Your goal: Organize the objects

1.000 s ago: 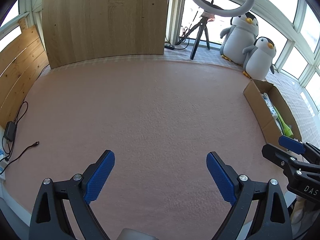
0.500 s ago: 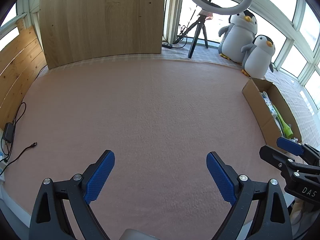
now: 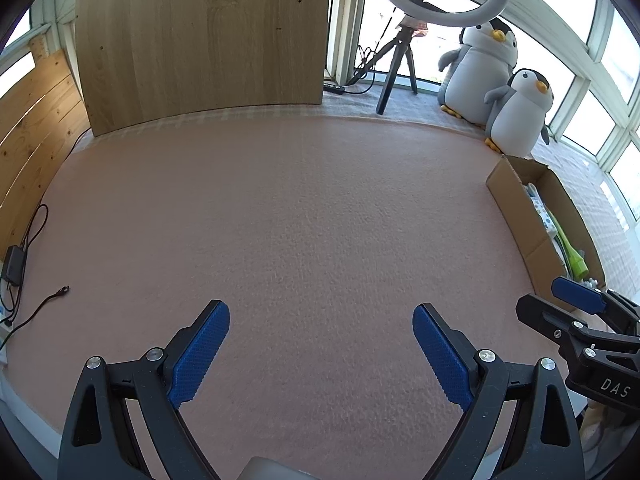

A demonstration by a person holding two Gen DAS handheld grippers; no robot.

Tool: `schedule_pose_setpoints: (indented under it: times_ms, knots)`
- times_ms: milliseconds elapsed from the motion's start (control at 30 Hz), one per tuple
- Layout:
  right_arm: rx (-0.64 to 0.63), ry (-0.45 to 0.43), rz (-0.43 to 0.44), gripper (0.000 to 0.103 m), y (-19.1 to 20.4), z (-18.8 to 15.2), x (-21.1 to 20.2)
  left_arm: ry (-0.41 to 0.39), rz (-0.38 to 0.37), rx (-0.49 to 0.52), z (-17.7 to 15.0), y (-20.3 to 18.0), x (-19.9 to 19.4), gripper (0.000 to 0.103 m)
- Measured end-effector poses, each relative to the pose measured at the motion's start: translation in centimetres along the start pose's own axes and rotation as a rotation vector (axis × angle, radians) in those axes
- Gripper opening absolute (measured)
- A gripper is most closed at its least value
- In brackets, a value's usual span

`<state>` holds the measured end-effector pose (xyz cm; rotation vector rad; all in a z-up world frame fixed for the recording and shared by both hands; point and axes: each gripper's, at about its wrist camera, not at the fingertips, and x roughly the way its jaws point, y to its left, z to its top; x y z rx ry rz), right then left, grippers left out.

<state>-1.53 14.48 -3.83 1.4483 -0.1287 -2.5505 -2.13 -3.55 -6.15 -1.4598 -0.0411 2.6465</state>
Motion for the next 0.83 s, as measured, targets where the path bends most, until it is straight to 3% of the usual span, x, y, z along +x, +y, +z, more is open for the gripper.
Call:
schedule_pose_setpoints:
  times_ms: [833]
  knots:
    - [0.008,0.046,-0.002,0.071,-0.3,0.4,2.0,0.037,0.009,0.003,0.2,0.2,2.8,0.096]
